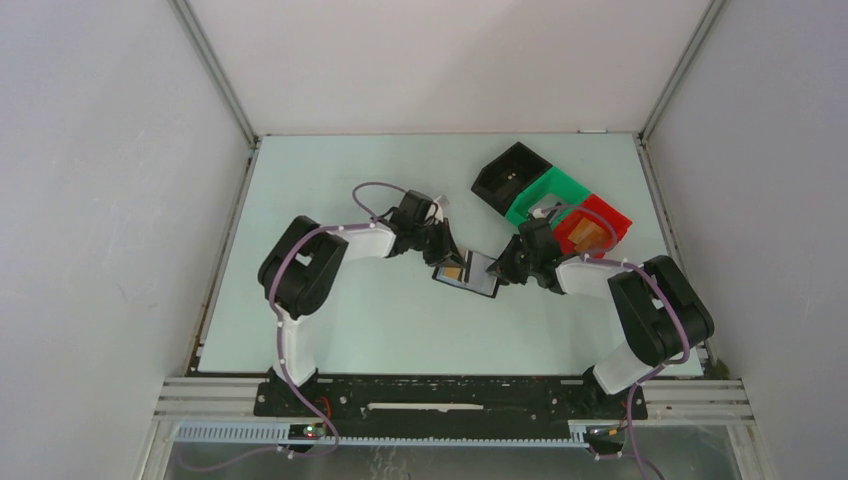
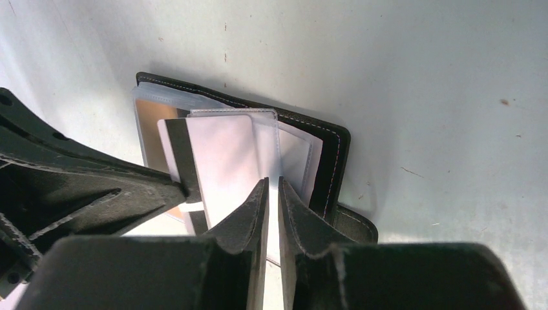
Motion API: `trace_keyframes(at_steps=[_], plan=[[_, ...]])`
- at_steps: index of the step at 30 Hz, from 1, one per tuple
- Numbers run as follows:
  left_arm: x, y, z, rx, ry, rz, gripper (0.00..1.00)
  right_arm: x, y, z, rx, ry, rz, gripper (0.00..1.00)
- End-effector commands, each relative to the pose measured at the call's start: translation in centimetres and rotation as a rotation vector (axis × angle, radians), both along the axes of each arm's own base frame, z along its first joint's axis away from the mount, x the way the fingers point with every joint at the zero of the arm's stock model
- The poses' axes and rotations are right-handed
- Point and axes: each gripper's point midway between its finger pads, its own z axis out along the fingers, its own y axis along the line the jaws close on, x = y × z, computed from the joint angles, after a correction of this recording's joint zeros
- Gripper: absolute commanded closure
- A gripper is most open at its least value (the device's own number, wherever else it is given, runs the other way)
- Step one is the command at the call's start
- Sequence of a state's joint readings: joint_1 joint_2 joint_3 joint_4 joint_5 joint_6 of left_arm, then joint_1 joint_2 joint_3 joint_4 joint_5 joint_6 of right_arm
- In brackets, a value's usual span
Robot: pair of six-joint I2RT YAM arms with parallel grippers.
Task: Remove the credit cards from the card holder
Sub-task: Remove the credit card from the card holder.
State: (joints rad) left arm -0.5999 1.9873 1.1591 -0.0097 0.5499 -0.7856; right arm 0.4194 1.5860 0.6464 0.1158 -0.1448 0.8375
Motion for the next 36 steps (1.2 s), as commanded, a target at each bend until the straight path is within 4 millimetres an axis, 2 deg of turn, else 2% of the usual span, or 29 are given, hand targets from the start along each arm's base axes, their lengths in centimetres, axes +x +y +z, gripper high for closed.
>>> trace_keyframes(at_steps=[1, 5, 11, 15, 21, 27, 31, 36], plan=[[1.1, 1.2, 2.6, -0.027, -0.08, 0.024, 1.0, -1.1, -1.0, -2.1, -0.064, 0.07, -0.012, 0.81], [1.4, 1.5, 3.3, -0.032, -0.101, 0.026, 1.0, -1.1, -1.0, -2.0, -0.061, 0.068, -0.012, 0.82], [0.8, 2.8, 3.0, 0.015, -0.08, 0.011, 1.0, -1.0, -0.9, -1.3, -0.053, 0.054, -0.009, 0.81], [0.6, 2.5, 3.1, 0.005, -0.068, -0.015, 1.0, -0.9, -0.8, -0.6, -0.04, 0.038, -0.008, 0.81], [0.5, 2.7, 2.5, 0.022, -0.061, -0.019, 1.0, -0.3, -0.4, 1.7, -0.004, -0.024, -0.009, 0.8], [0.5, 2.7, 2.4, 0.024, -0.059, -0.02, 1.0, 0.3, 1.0, 4.1, 0.063, -0.093, 0.011, 0.78], [0.5, 2.6, 2.4, 0.02, -0.055, -0.024, 1.0, 0.5, 2.7, 3.8, 0.082, -0.079, 0.06, 0.77], [0.5, 2.5, 2.5, 0.014, -0.053, -0.032, 1.0, 0.6, 3.7, 1.9, 0.073, -0.031, 0.068, 0.79]])
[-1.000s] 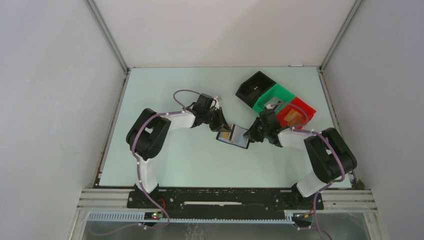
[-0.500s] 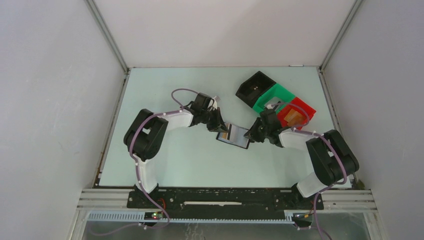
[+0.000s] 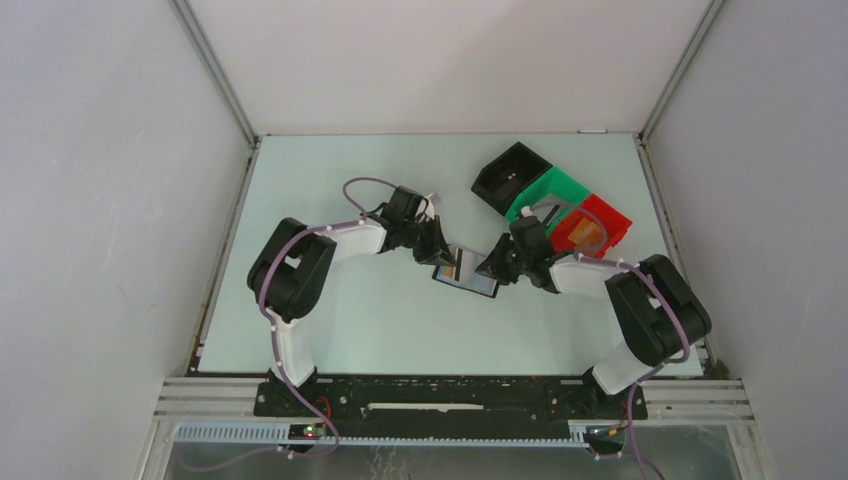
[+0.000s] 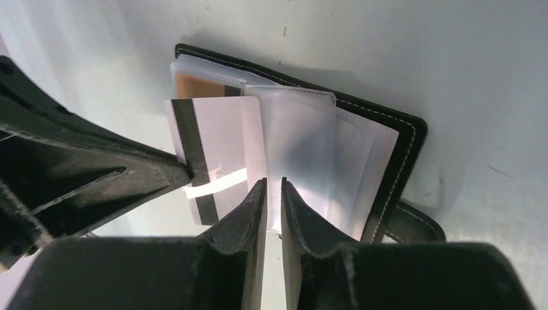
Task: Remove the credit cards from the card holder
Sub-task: Remove the credit card from the card holder.
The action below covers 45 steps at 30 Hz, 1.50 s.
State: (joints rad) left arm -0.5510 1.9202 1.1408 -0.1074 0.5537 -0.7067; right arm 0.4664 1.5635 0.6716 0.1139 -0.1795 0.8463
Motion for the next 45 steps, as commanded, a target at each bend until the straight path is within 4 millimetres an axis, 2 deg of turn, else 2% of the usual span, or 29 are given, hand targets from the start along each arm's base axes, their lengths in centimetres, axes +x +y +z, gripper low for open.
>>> trace_keyframes(at_steps=[1, 6, 10, 16, 21, 25, 28, 30, 34, 38, 41, 45], plan=[[0.3, -0.3, 1.6, -0.025, -0.034, -0.036, 1.0, 1.1, 1.3, -0.3, 0.024, 0.005, 0.003, 0.79], [0.3, -0.4, 1.8, -0.029, -0.03, -0.044, 0.99, 0.7, 1.7, -1.7, 0.024, 0.043, 0.019, 0.81], [0.4, -0.4, 1.8, -0.029, -0.028, -0.039, 0.78, 0.5, 2.0, -1.9, 0.031, 0.048, 0.03, 0.81], [0.3, -0.7, 1.7, -0.031, -0.029, -0.048, 0.72, 0.5, 2.3, -1.9, 0.035, 0.049, 0.036, 0.81], [0.2, -0.9, 1.5, -0.022, -0.029, -0.05, 0.73, 0.4, 2.4, -1.9, 0.031, 0.05, 0.036, 0.81], [0.2, -0.9, 1.5, -0.015, -0.036, -0.052, 0.86, 0.3, 2.1, -1.7, 0.022, 0.048, 0.035, 0.81], [0.0, -1.2, 1.7, -0.014, -0.038, -0.065, 0.9, 0.2, 1.9, -1.0, 0.018, 0.038, 0.035, 0.81], [-0.1, -1.3, 1.9, -0.019, -0.04, -0.067, 1.0, 0.3, 1.5, -0.4, 0.015, 0.03, 0.032, 0.81], [-0.1, -1.3, 3.3, -0.035, -0.067, -0.076, 1.0, 0.7, 0.4, 1.2, 0.016, 0.003, 0.008, 0.78], [-0.2, -1.0, 5.1, -0.065, -0.095, -0.089, 1.0, 1.3, -1.5, 3.7, 0.019, -0.04, -0.041, 0.72], [-0.1, -0.6, 6.2, -0.085, -0.097, -0.086, 1.0, 1.2, -3.1, 4.8, 0.024, -0.04, -0.063, 0.62], [-0.7, -0.3, 8.6, -0.142, -0.115, -0.11, 1.0, 1.2, -4.3, 7.3, 0.055, -0.085, -0.066, 0.48]])
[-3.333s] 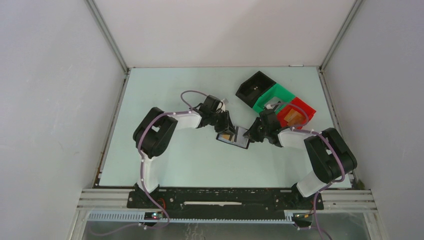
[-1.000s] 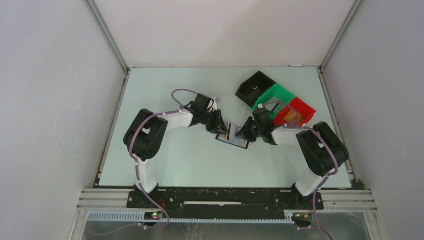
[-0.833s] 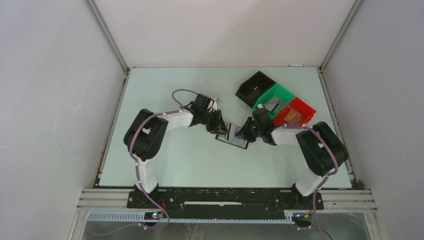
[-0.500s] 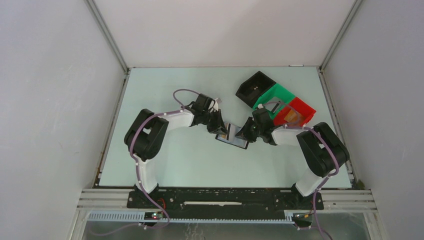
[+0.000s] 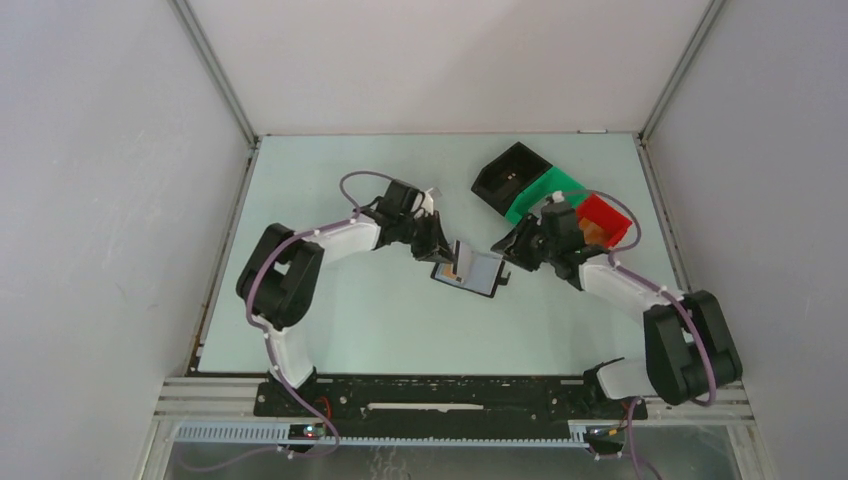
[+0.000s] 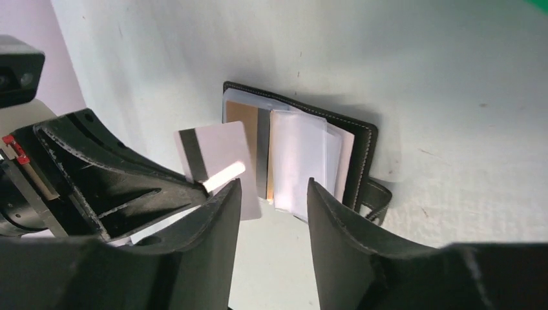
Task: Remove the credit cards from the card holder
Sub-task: Remove the credit card from the card holder, then place the credit card in the storage box.
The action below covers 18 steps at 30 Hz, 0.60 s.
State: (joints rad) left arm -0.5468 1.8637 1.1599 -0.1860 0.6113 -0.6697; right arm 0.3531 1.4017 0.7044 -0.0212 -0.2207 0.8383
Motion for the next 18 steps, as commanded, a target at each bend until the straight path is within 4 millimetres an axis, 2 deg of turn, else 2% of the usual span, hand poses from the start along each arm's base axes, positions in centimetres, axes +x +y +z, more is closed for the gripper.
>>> trace_keyframes(at_steps=[1, 4, 9, 12, 18], plan=[[0.3, -0.3, 6.6, -0.124, -0.118, -0.055, 1.0, -0.2, -1.3, 3.0, 0.026, -0.049, 0.013, 0.44], [-0.1, -0.1, 8.1, -0.162, -0.125, -0.066, 1.0, -0.1, -1.4, 5.0, 0.104, -0.086, 0.042, 0.39], [-1.0, -0.8, 12.3, -0.299, -0.15, -0.119, 1.0, -0.5, 0.7, 9.3, 0.285, -0.203, 0.18, 0.38], [-1.2, -1.3, 15.1, -0.378, -0.183, -0.149, 1.0, -0.9, 1.7, 11.1, 0.365, -0.243, 0.25, 0.38], [-1.3, -1.8, 17.9, -0.447, -0.208, -0.172, 1.0, -1.9, 3.1, 14.2, 0.472, -0.346, 0.336, 0.37]])
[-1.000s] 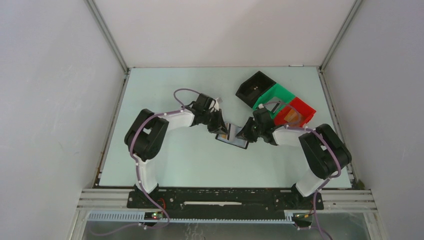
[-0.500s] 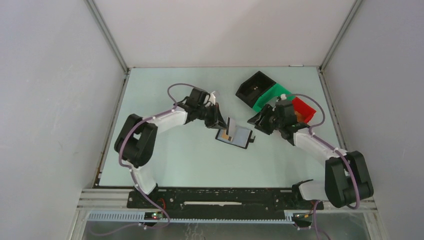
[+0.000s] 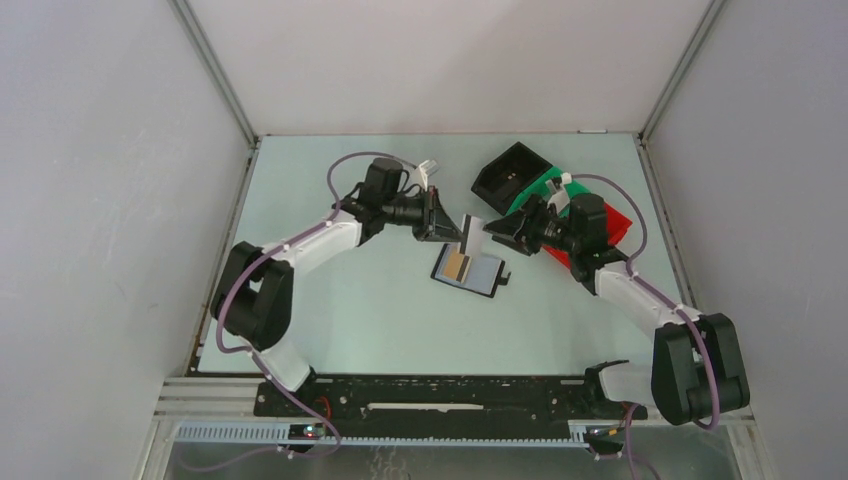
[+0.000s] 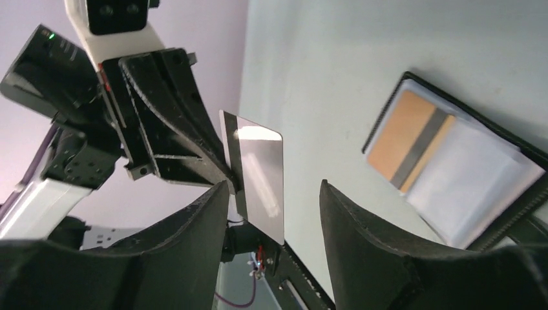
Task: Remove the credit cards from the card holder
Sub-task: Place the credit card in the storage box.
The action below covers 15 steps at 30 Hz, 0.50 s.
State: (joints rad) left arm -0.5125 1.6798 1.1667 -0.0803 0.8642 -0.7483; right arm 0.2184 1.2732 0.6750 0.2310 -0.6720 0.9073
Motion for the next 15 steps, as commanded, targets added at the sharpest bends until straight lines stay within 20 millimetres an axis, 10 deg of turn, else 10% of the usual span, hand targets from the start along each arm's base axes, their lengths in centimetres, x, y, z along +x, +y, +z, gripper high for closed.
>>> trace_keyframes(at_steps=[1, 7, 15], plan=[[0.2, -0.9, 6.7, -0.156, -0.109, -0.05, 1.0, -1.2, 1.6, 4.1, 0.114, -0.132, 0.104, 0.37], [0.0, -1.1, 8.0, -0.207, -0.111, -0.054, 1.0, -1.5, 2.4, 4.0, 0.133, -0.126, 0.122, 0.41], [0.0, -1.0, 7.7, -0.208, -0.103, -0.043, 1.0, -1.8, 2.6, 4.2, 0.141, -0.133, 0.118, 0.78]])
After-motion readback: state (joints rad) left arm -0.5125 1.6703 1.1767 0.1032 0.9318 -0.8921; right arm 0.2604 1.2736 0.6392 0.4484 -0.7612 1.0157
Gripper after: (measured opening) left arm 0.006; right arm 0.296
